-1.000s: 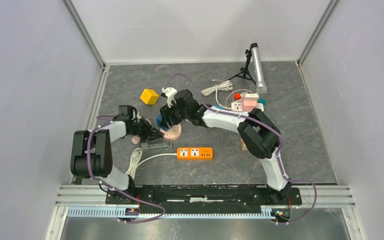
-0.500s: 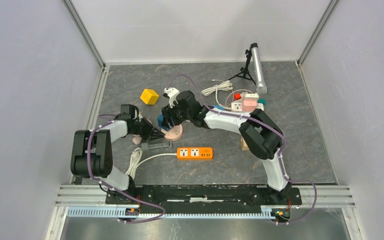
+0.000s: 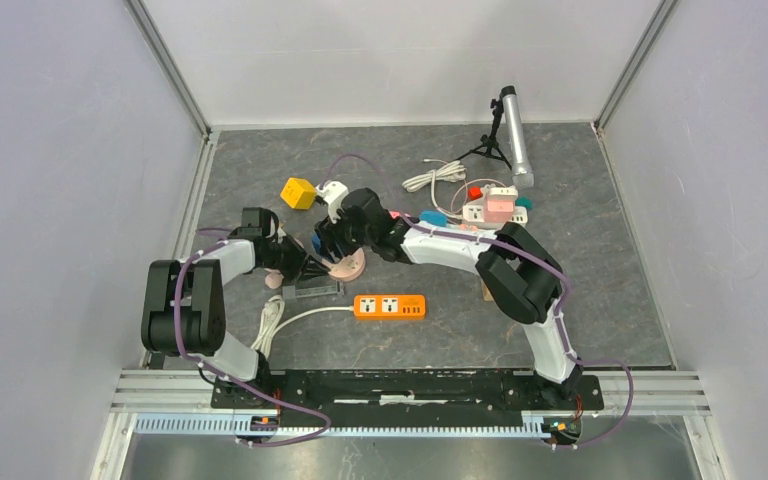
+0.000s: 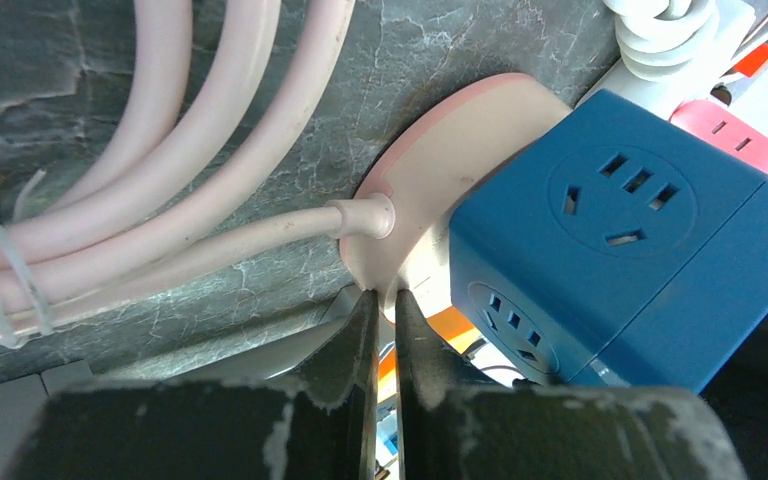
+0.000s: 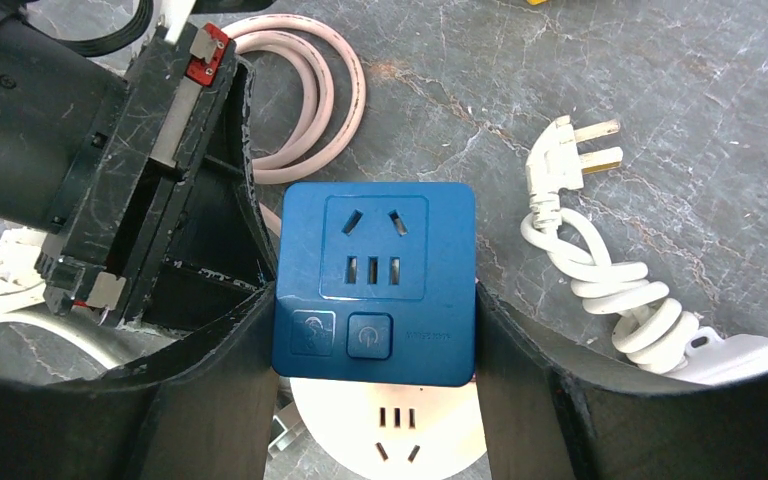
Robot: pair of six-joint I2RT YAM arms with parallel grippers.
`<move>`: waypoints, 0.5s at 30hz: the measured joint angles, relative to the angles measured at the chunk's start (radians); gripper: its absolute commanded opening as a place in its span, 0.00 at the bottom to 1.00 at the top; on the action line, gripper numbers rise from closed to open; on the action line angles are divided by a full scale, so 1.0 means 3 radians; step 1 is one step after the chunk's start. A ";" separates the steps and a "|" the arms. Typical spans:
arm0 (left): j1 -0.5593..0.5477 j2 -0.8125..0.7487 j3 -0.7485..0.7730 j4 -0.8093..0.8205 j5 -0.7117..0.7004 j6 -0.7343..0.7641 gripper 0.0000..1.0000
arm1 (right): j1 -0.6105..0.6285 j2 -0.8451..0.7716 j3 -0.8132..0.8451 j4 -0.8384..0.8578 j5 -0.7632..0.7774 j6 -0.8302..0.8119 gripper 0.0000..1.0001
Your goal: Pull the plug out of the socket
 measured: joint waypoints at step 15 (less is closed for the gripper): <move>-0.0019 0.0001 0.0014 -0.0006 -0.0010 0.0001 0.11 | -0.0112 -0.0001 0.0020 -0.0074 -0.0224 0.0172 0.00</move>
